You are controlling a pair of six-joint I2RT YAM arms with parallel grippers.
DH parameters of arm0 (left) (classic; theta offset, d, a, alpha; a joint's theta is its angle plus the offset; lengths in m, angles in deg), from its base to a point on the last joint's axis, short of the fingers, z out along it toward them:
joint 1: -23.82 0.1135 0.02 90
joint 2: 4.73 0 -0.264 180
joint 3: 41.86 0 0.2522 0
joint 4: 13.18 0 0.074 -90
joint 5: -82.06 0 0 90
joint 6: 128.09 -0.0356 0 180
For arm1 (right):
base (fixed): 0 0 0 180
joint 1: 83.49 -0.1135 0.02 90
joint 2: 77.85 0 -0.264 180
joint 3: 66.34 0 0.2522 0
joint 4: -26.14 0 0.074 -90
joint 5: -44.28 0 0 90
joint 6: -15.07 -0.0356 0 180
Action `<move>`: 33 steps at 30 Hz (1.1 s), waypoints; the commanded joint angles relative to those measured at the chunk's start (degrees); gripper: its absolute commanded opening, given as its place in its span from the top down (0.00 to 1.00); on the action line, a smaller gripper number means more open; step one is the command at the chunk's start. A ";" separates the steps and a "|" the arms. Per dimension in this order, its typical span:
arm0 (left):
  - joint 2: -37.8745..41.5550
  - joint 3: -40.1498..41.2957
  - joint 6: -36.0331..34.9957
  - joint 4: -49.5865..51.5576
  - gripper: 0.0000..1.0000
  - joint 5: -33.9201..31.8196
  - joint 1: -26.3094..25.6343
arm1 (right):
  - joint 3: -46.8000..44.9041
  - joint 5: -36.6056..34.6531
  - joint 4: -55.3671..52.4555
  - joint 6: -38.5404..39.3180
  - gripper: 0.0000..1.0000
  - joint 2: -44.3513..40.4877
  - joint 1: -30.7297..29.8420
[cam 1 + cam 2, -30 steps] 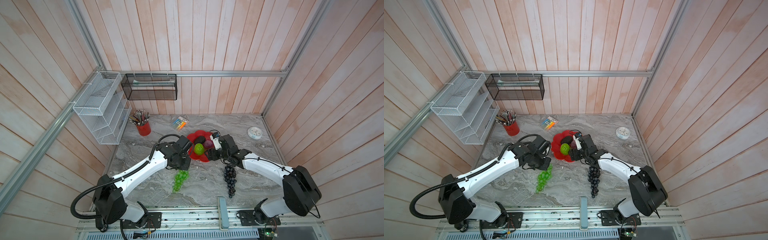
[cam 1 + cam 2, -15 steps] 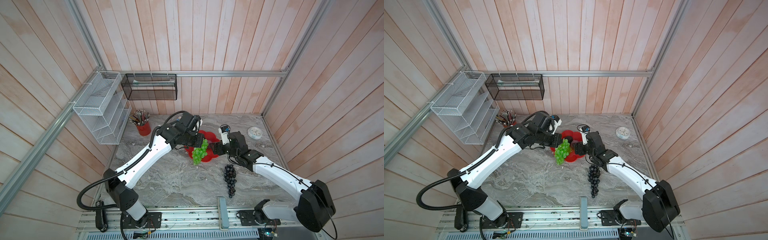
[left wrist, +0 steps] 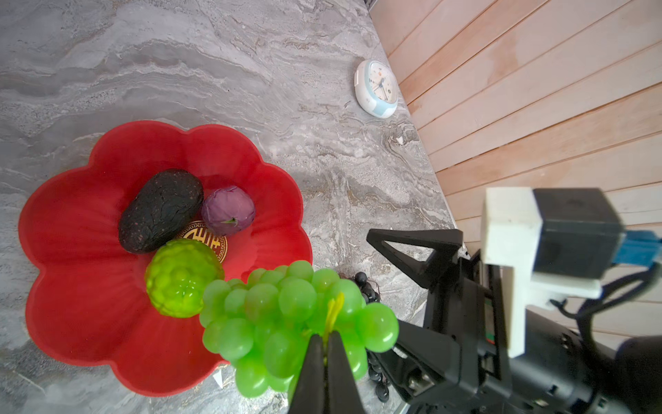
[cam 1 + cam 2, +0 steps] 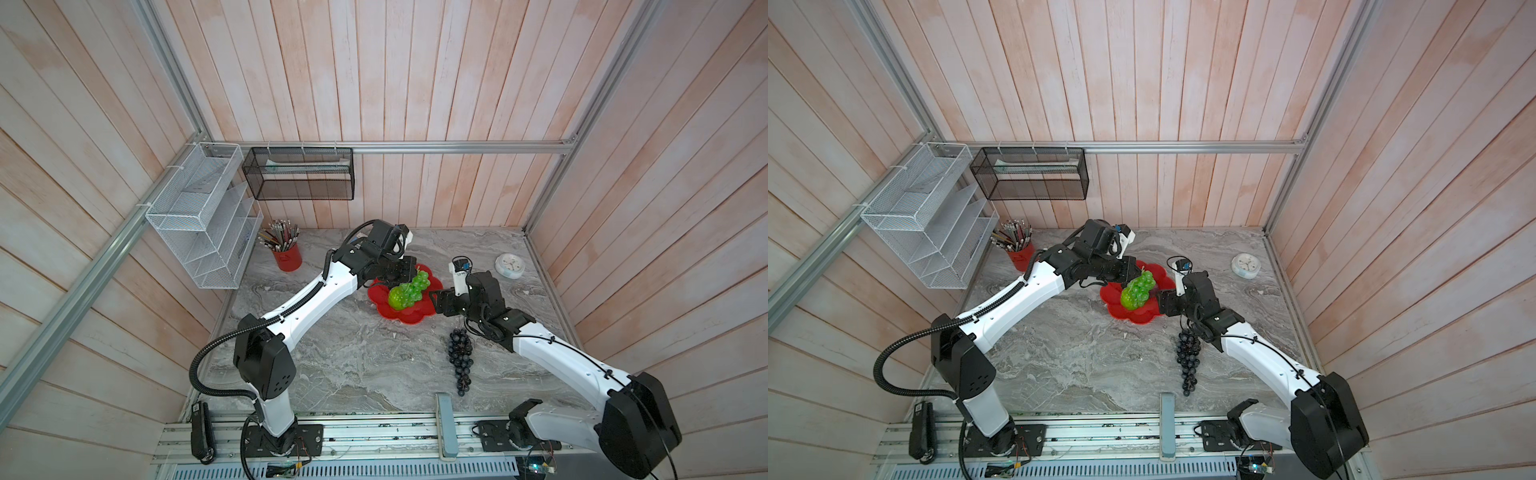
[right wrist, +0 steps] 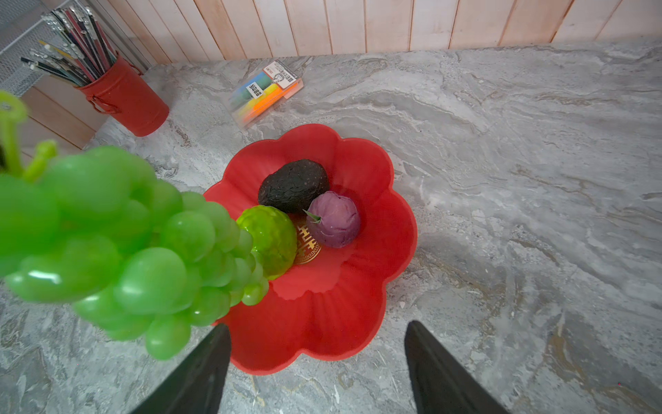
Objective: Arrange fruit in a fruit bowl
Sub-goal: Place the fruits in the fruit bowl.
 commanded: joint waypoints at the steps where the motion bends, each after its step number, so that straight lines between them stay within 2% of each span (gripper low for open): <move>1: -0.43 2.42 0.84 -4.36 1.00 2.69 0.73 | -0.24 -0.14 0.42 0.09 0.23 0.01 0.26; 11: 4.74 12.18 2.57 -8.26 1.00 3.11 2.33 | 0.49 0.83 1.05 0.32 0.24 1.07 0.27; 19: 8.64 19.38 2.97 -10.83 1.00 3.43 6.32 | 1.72 4.47 2.22 0.51 0.24 4.59 0.30; 28: 7.97 22.52 2.17 -13.50 1.00 4.29 9.94 | 5.25 7.87 3.71 2.22 0.25 9.68 0.05; 33: 5.27 21.50 0.98 -14.31 1.00 5.03 11.69 | 6.98 9.25 4.28 2.71 0.26 12.58 -0.49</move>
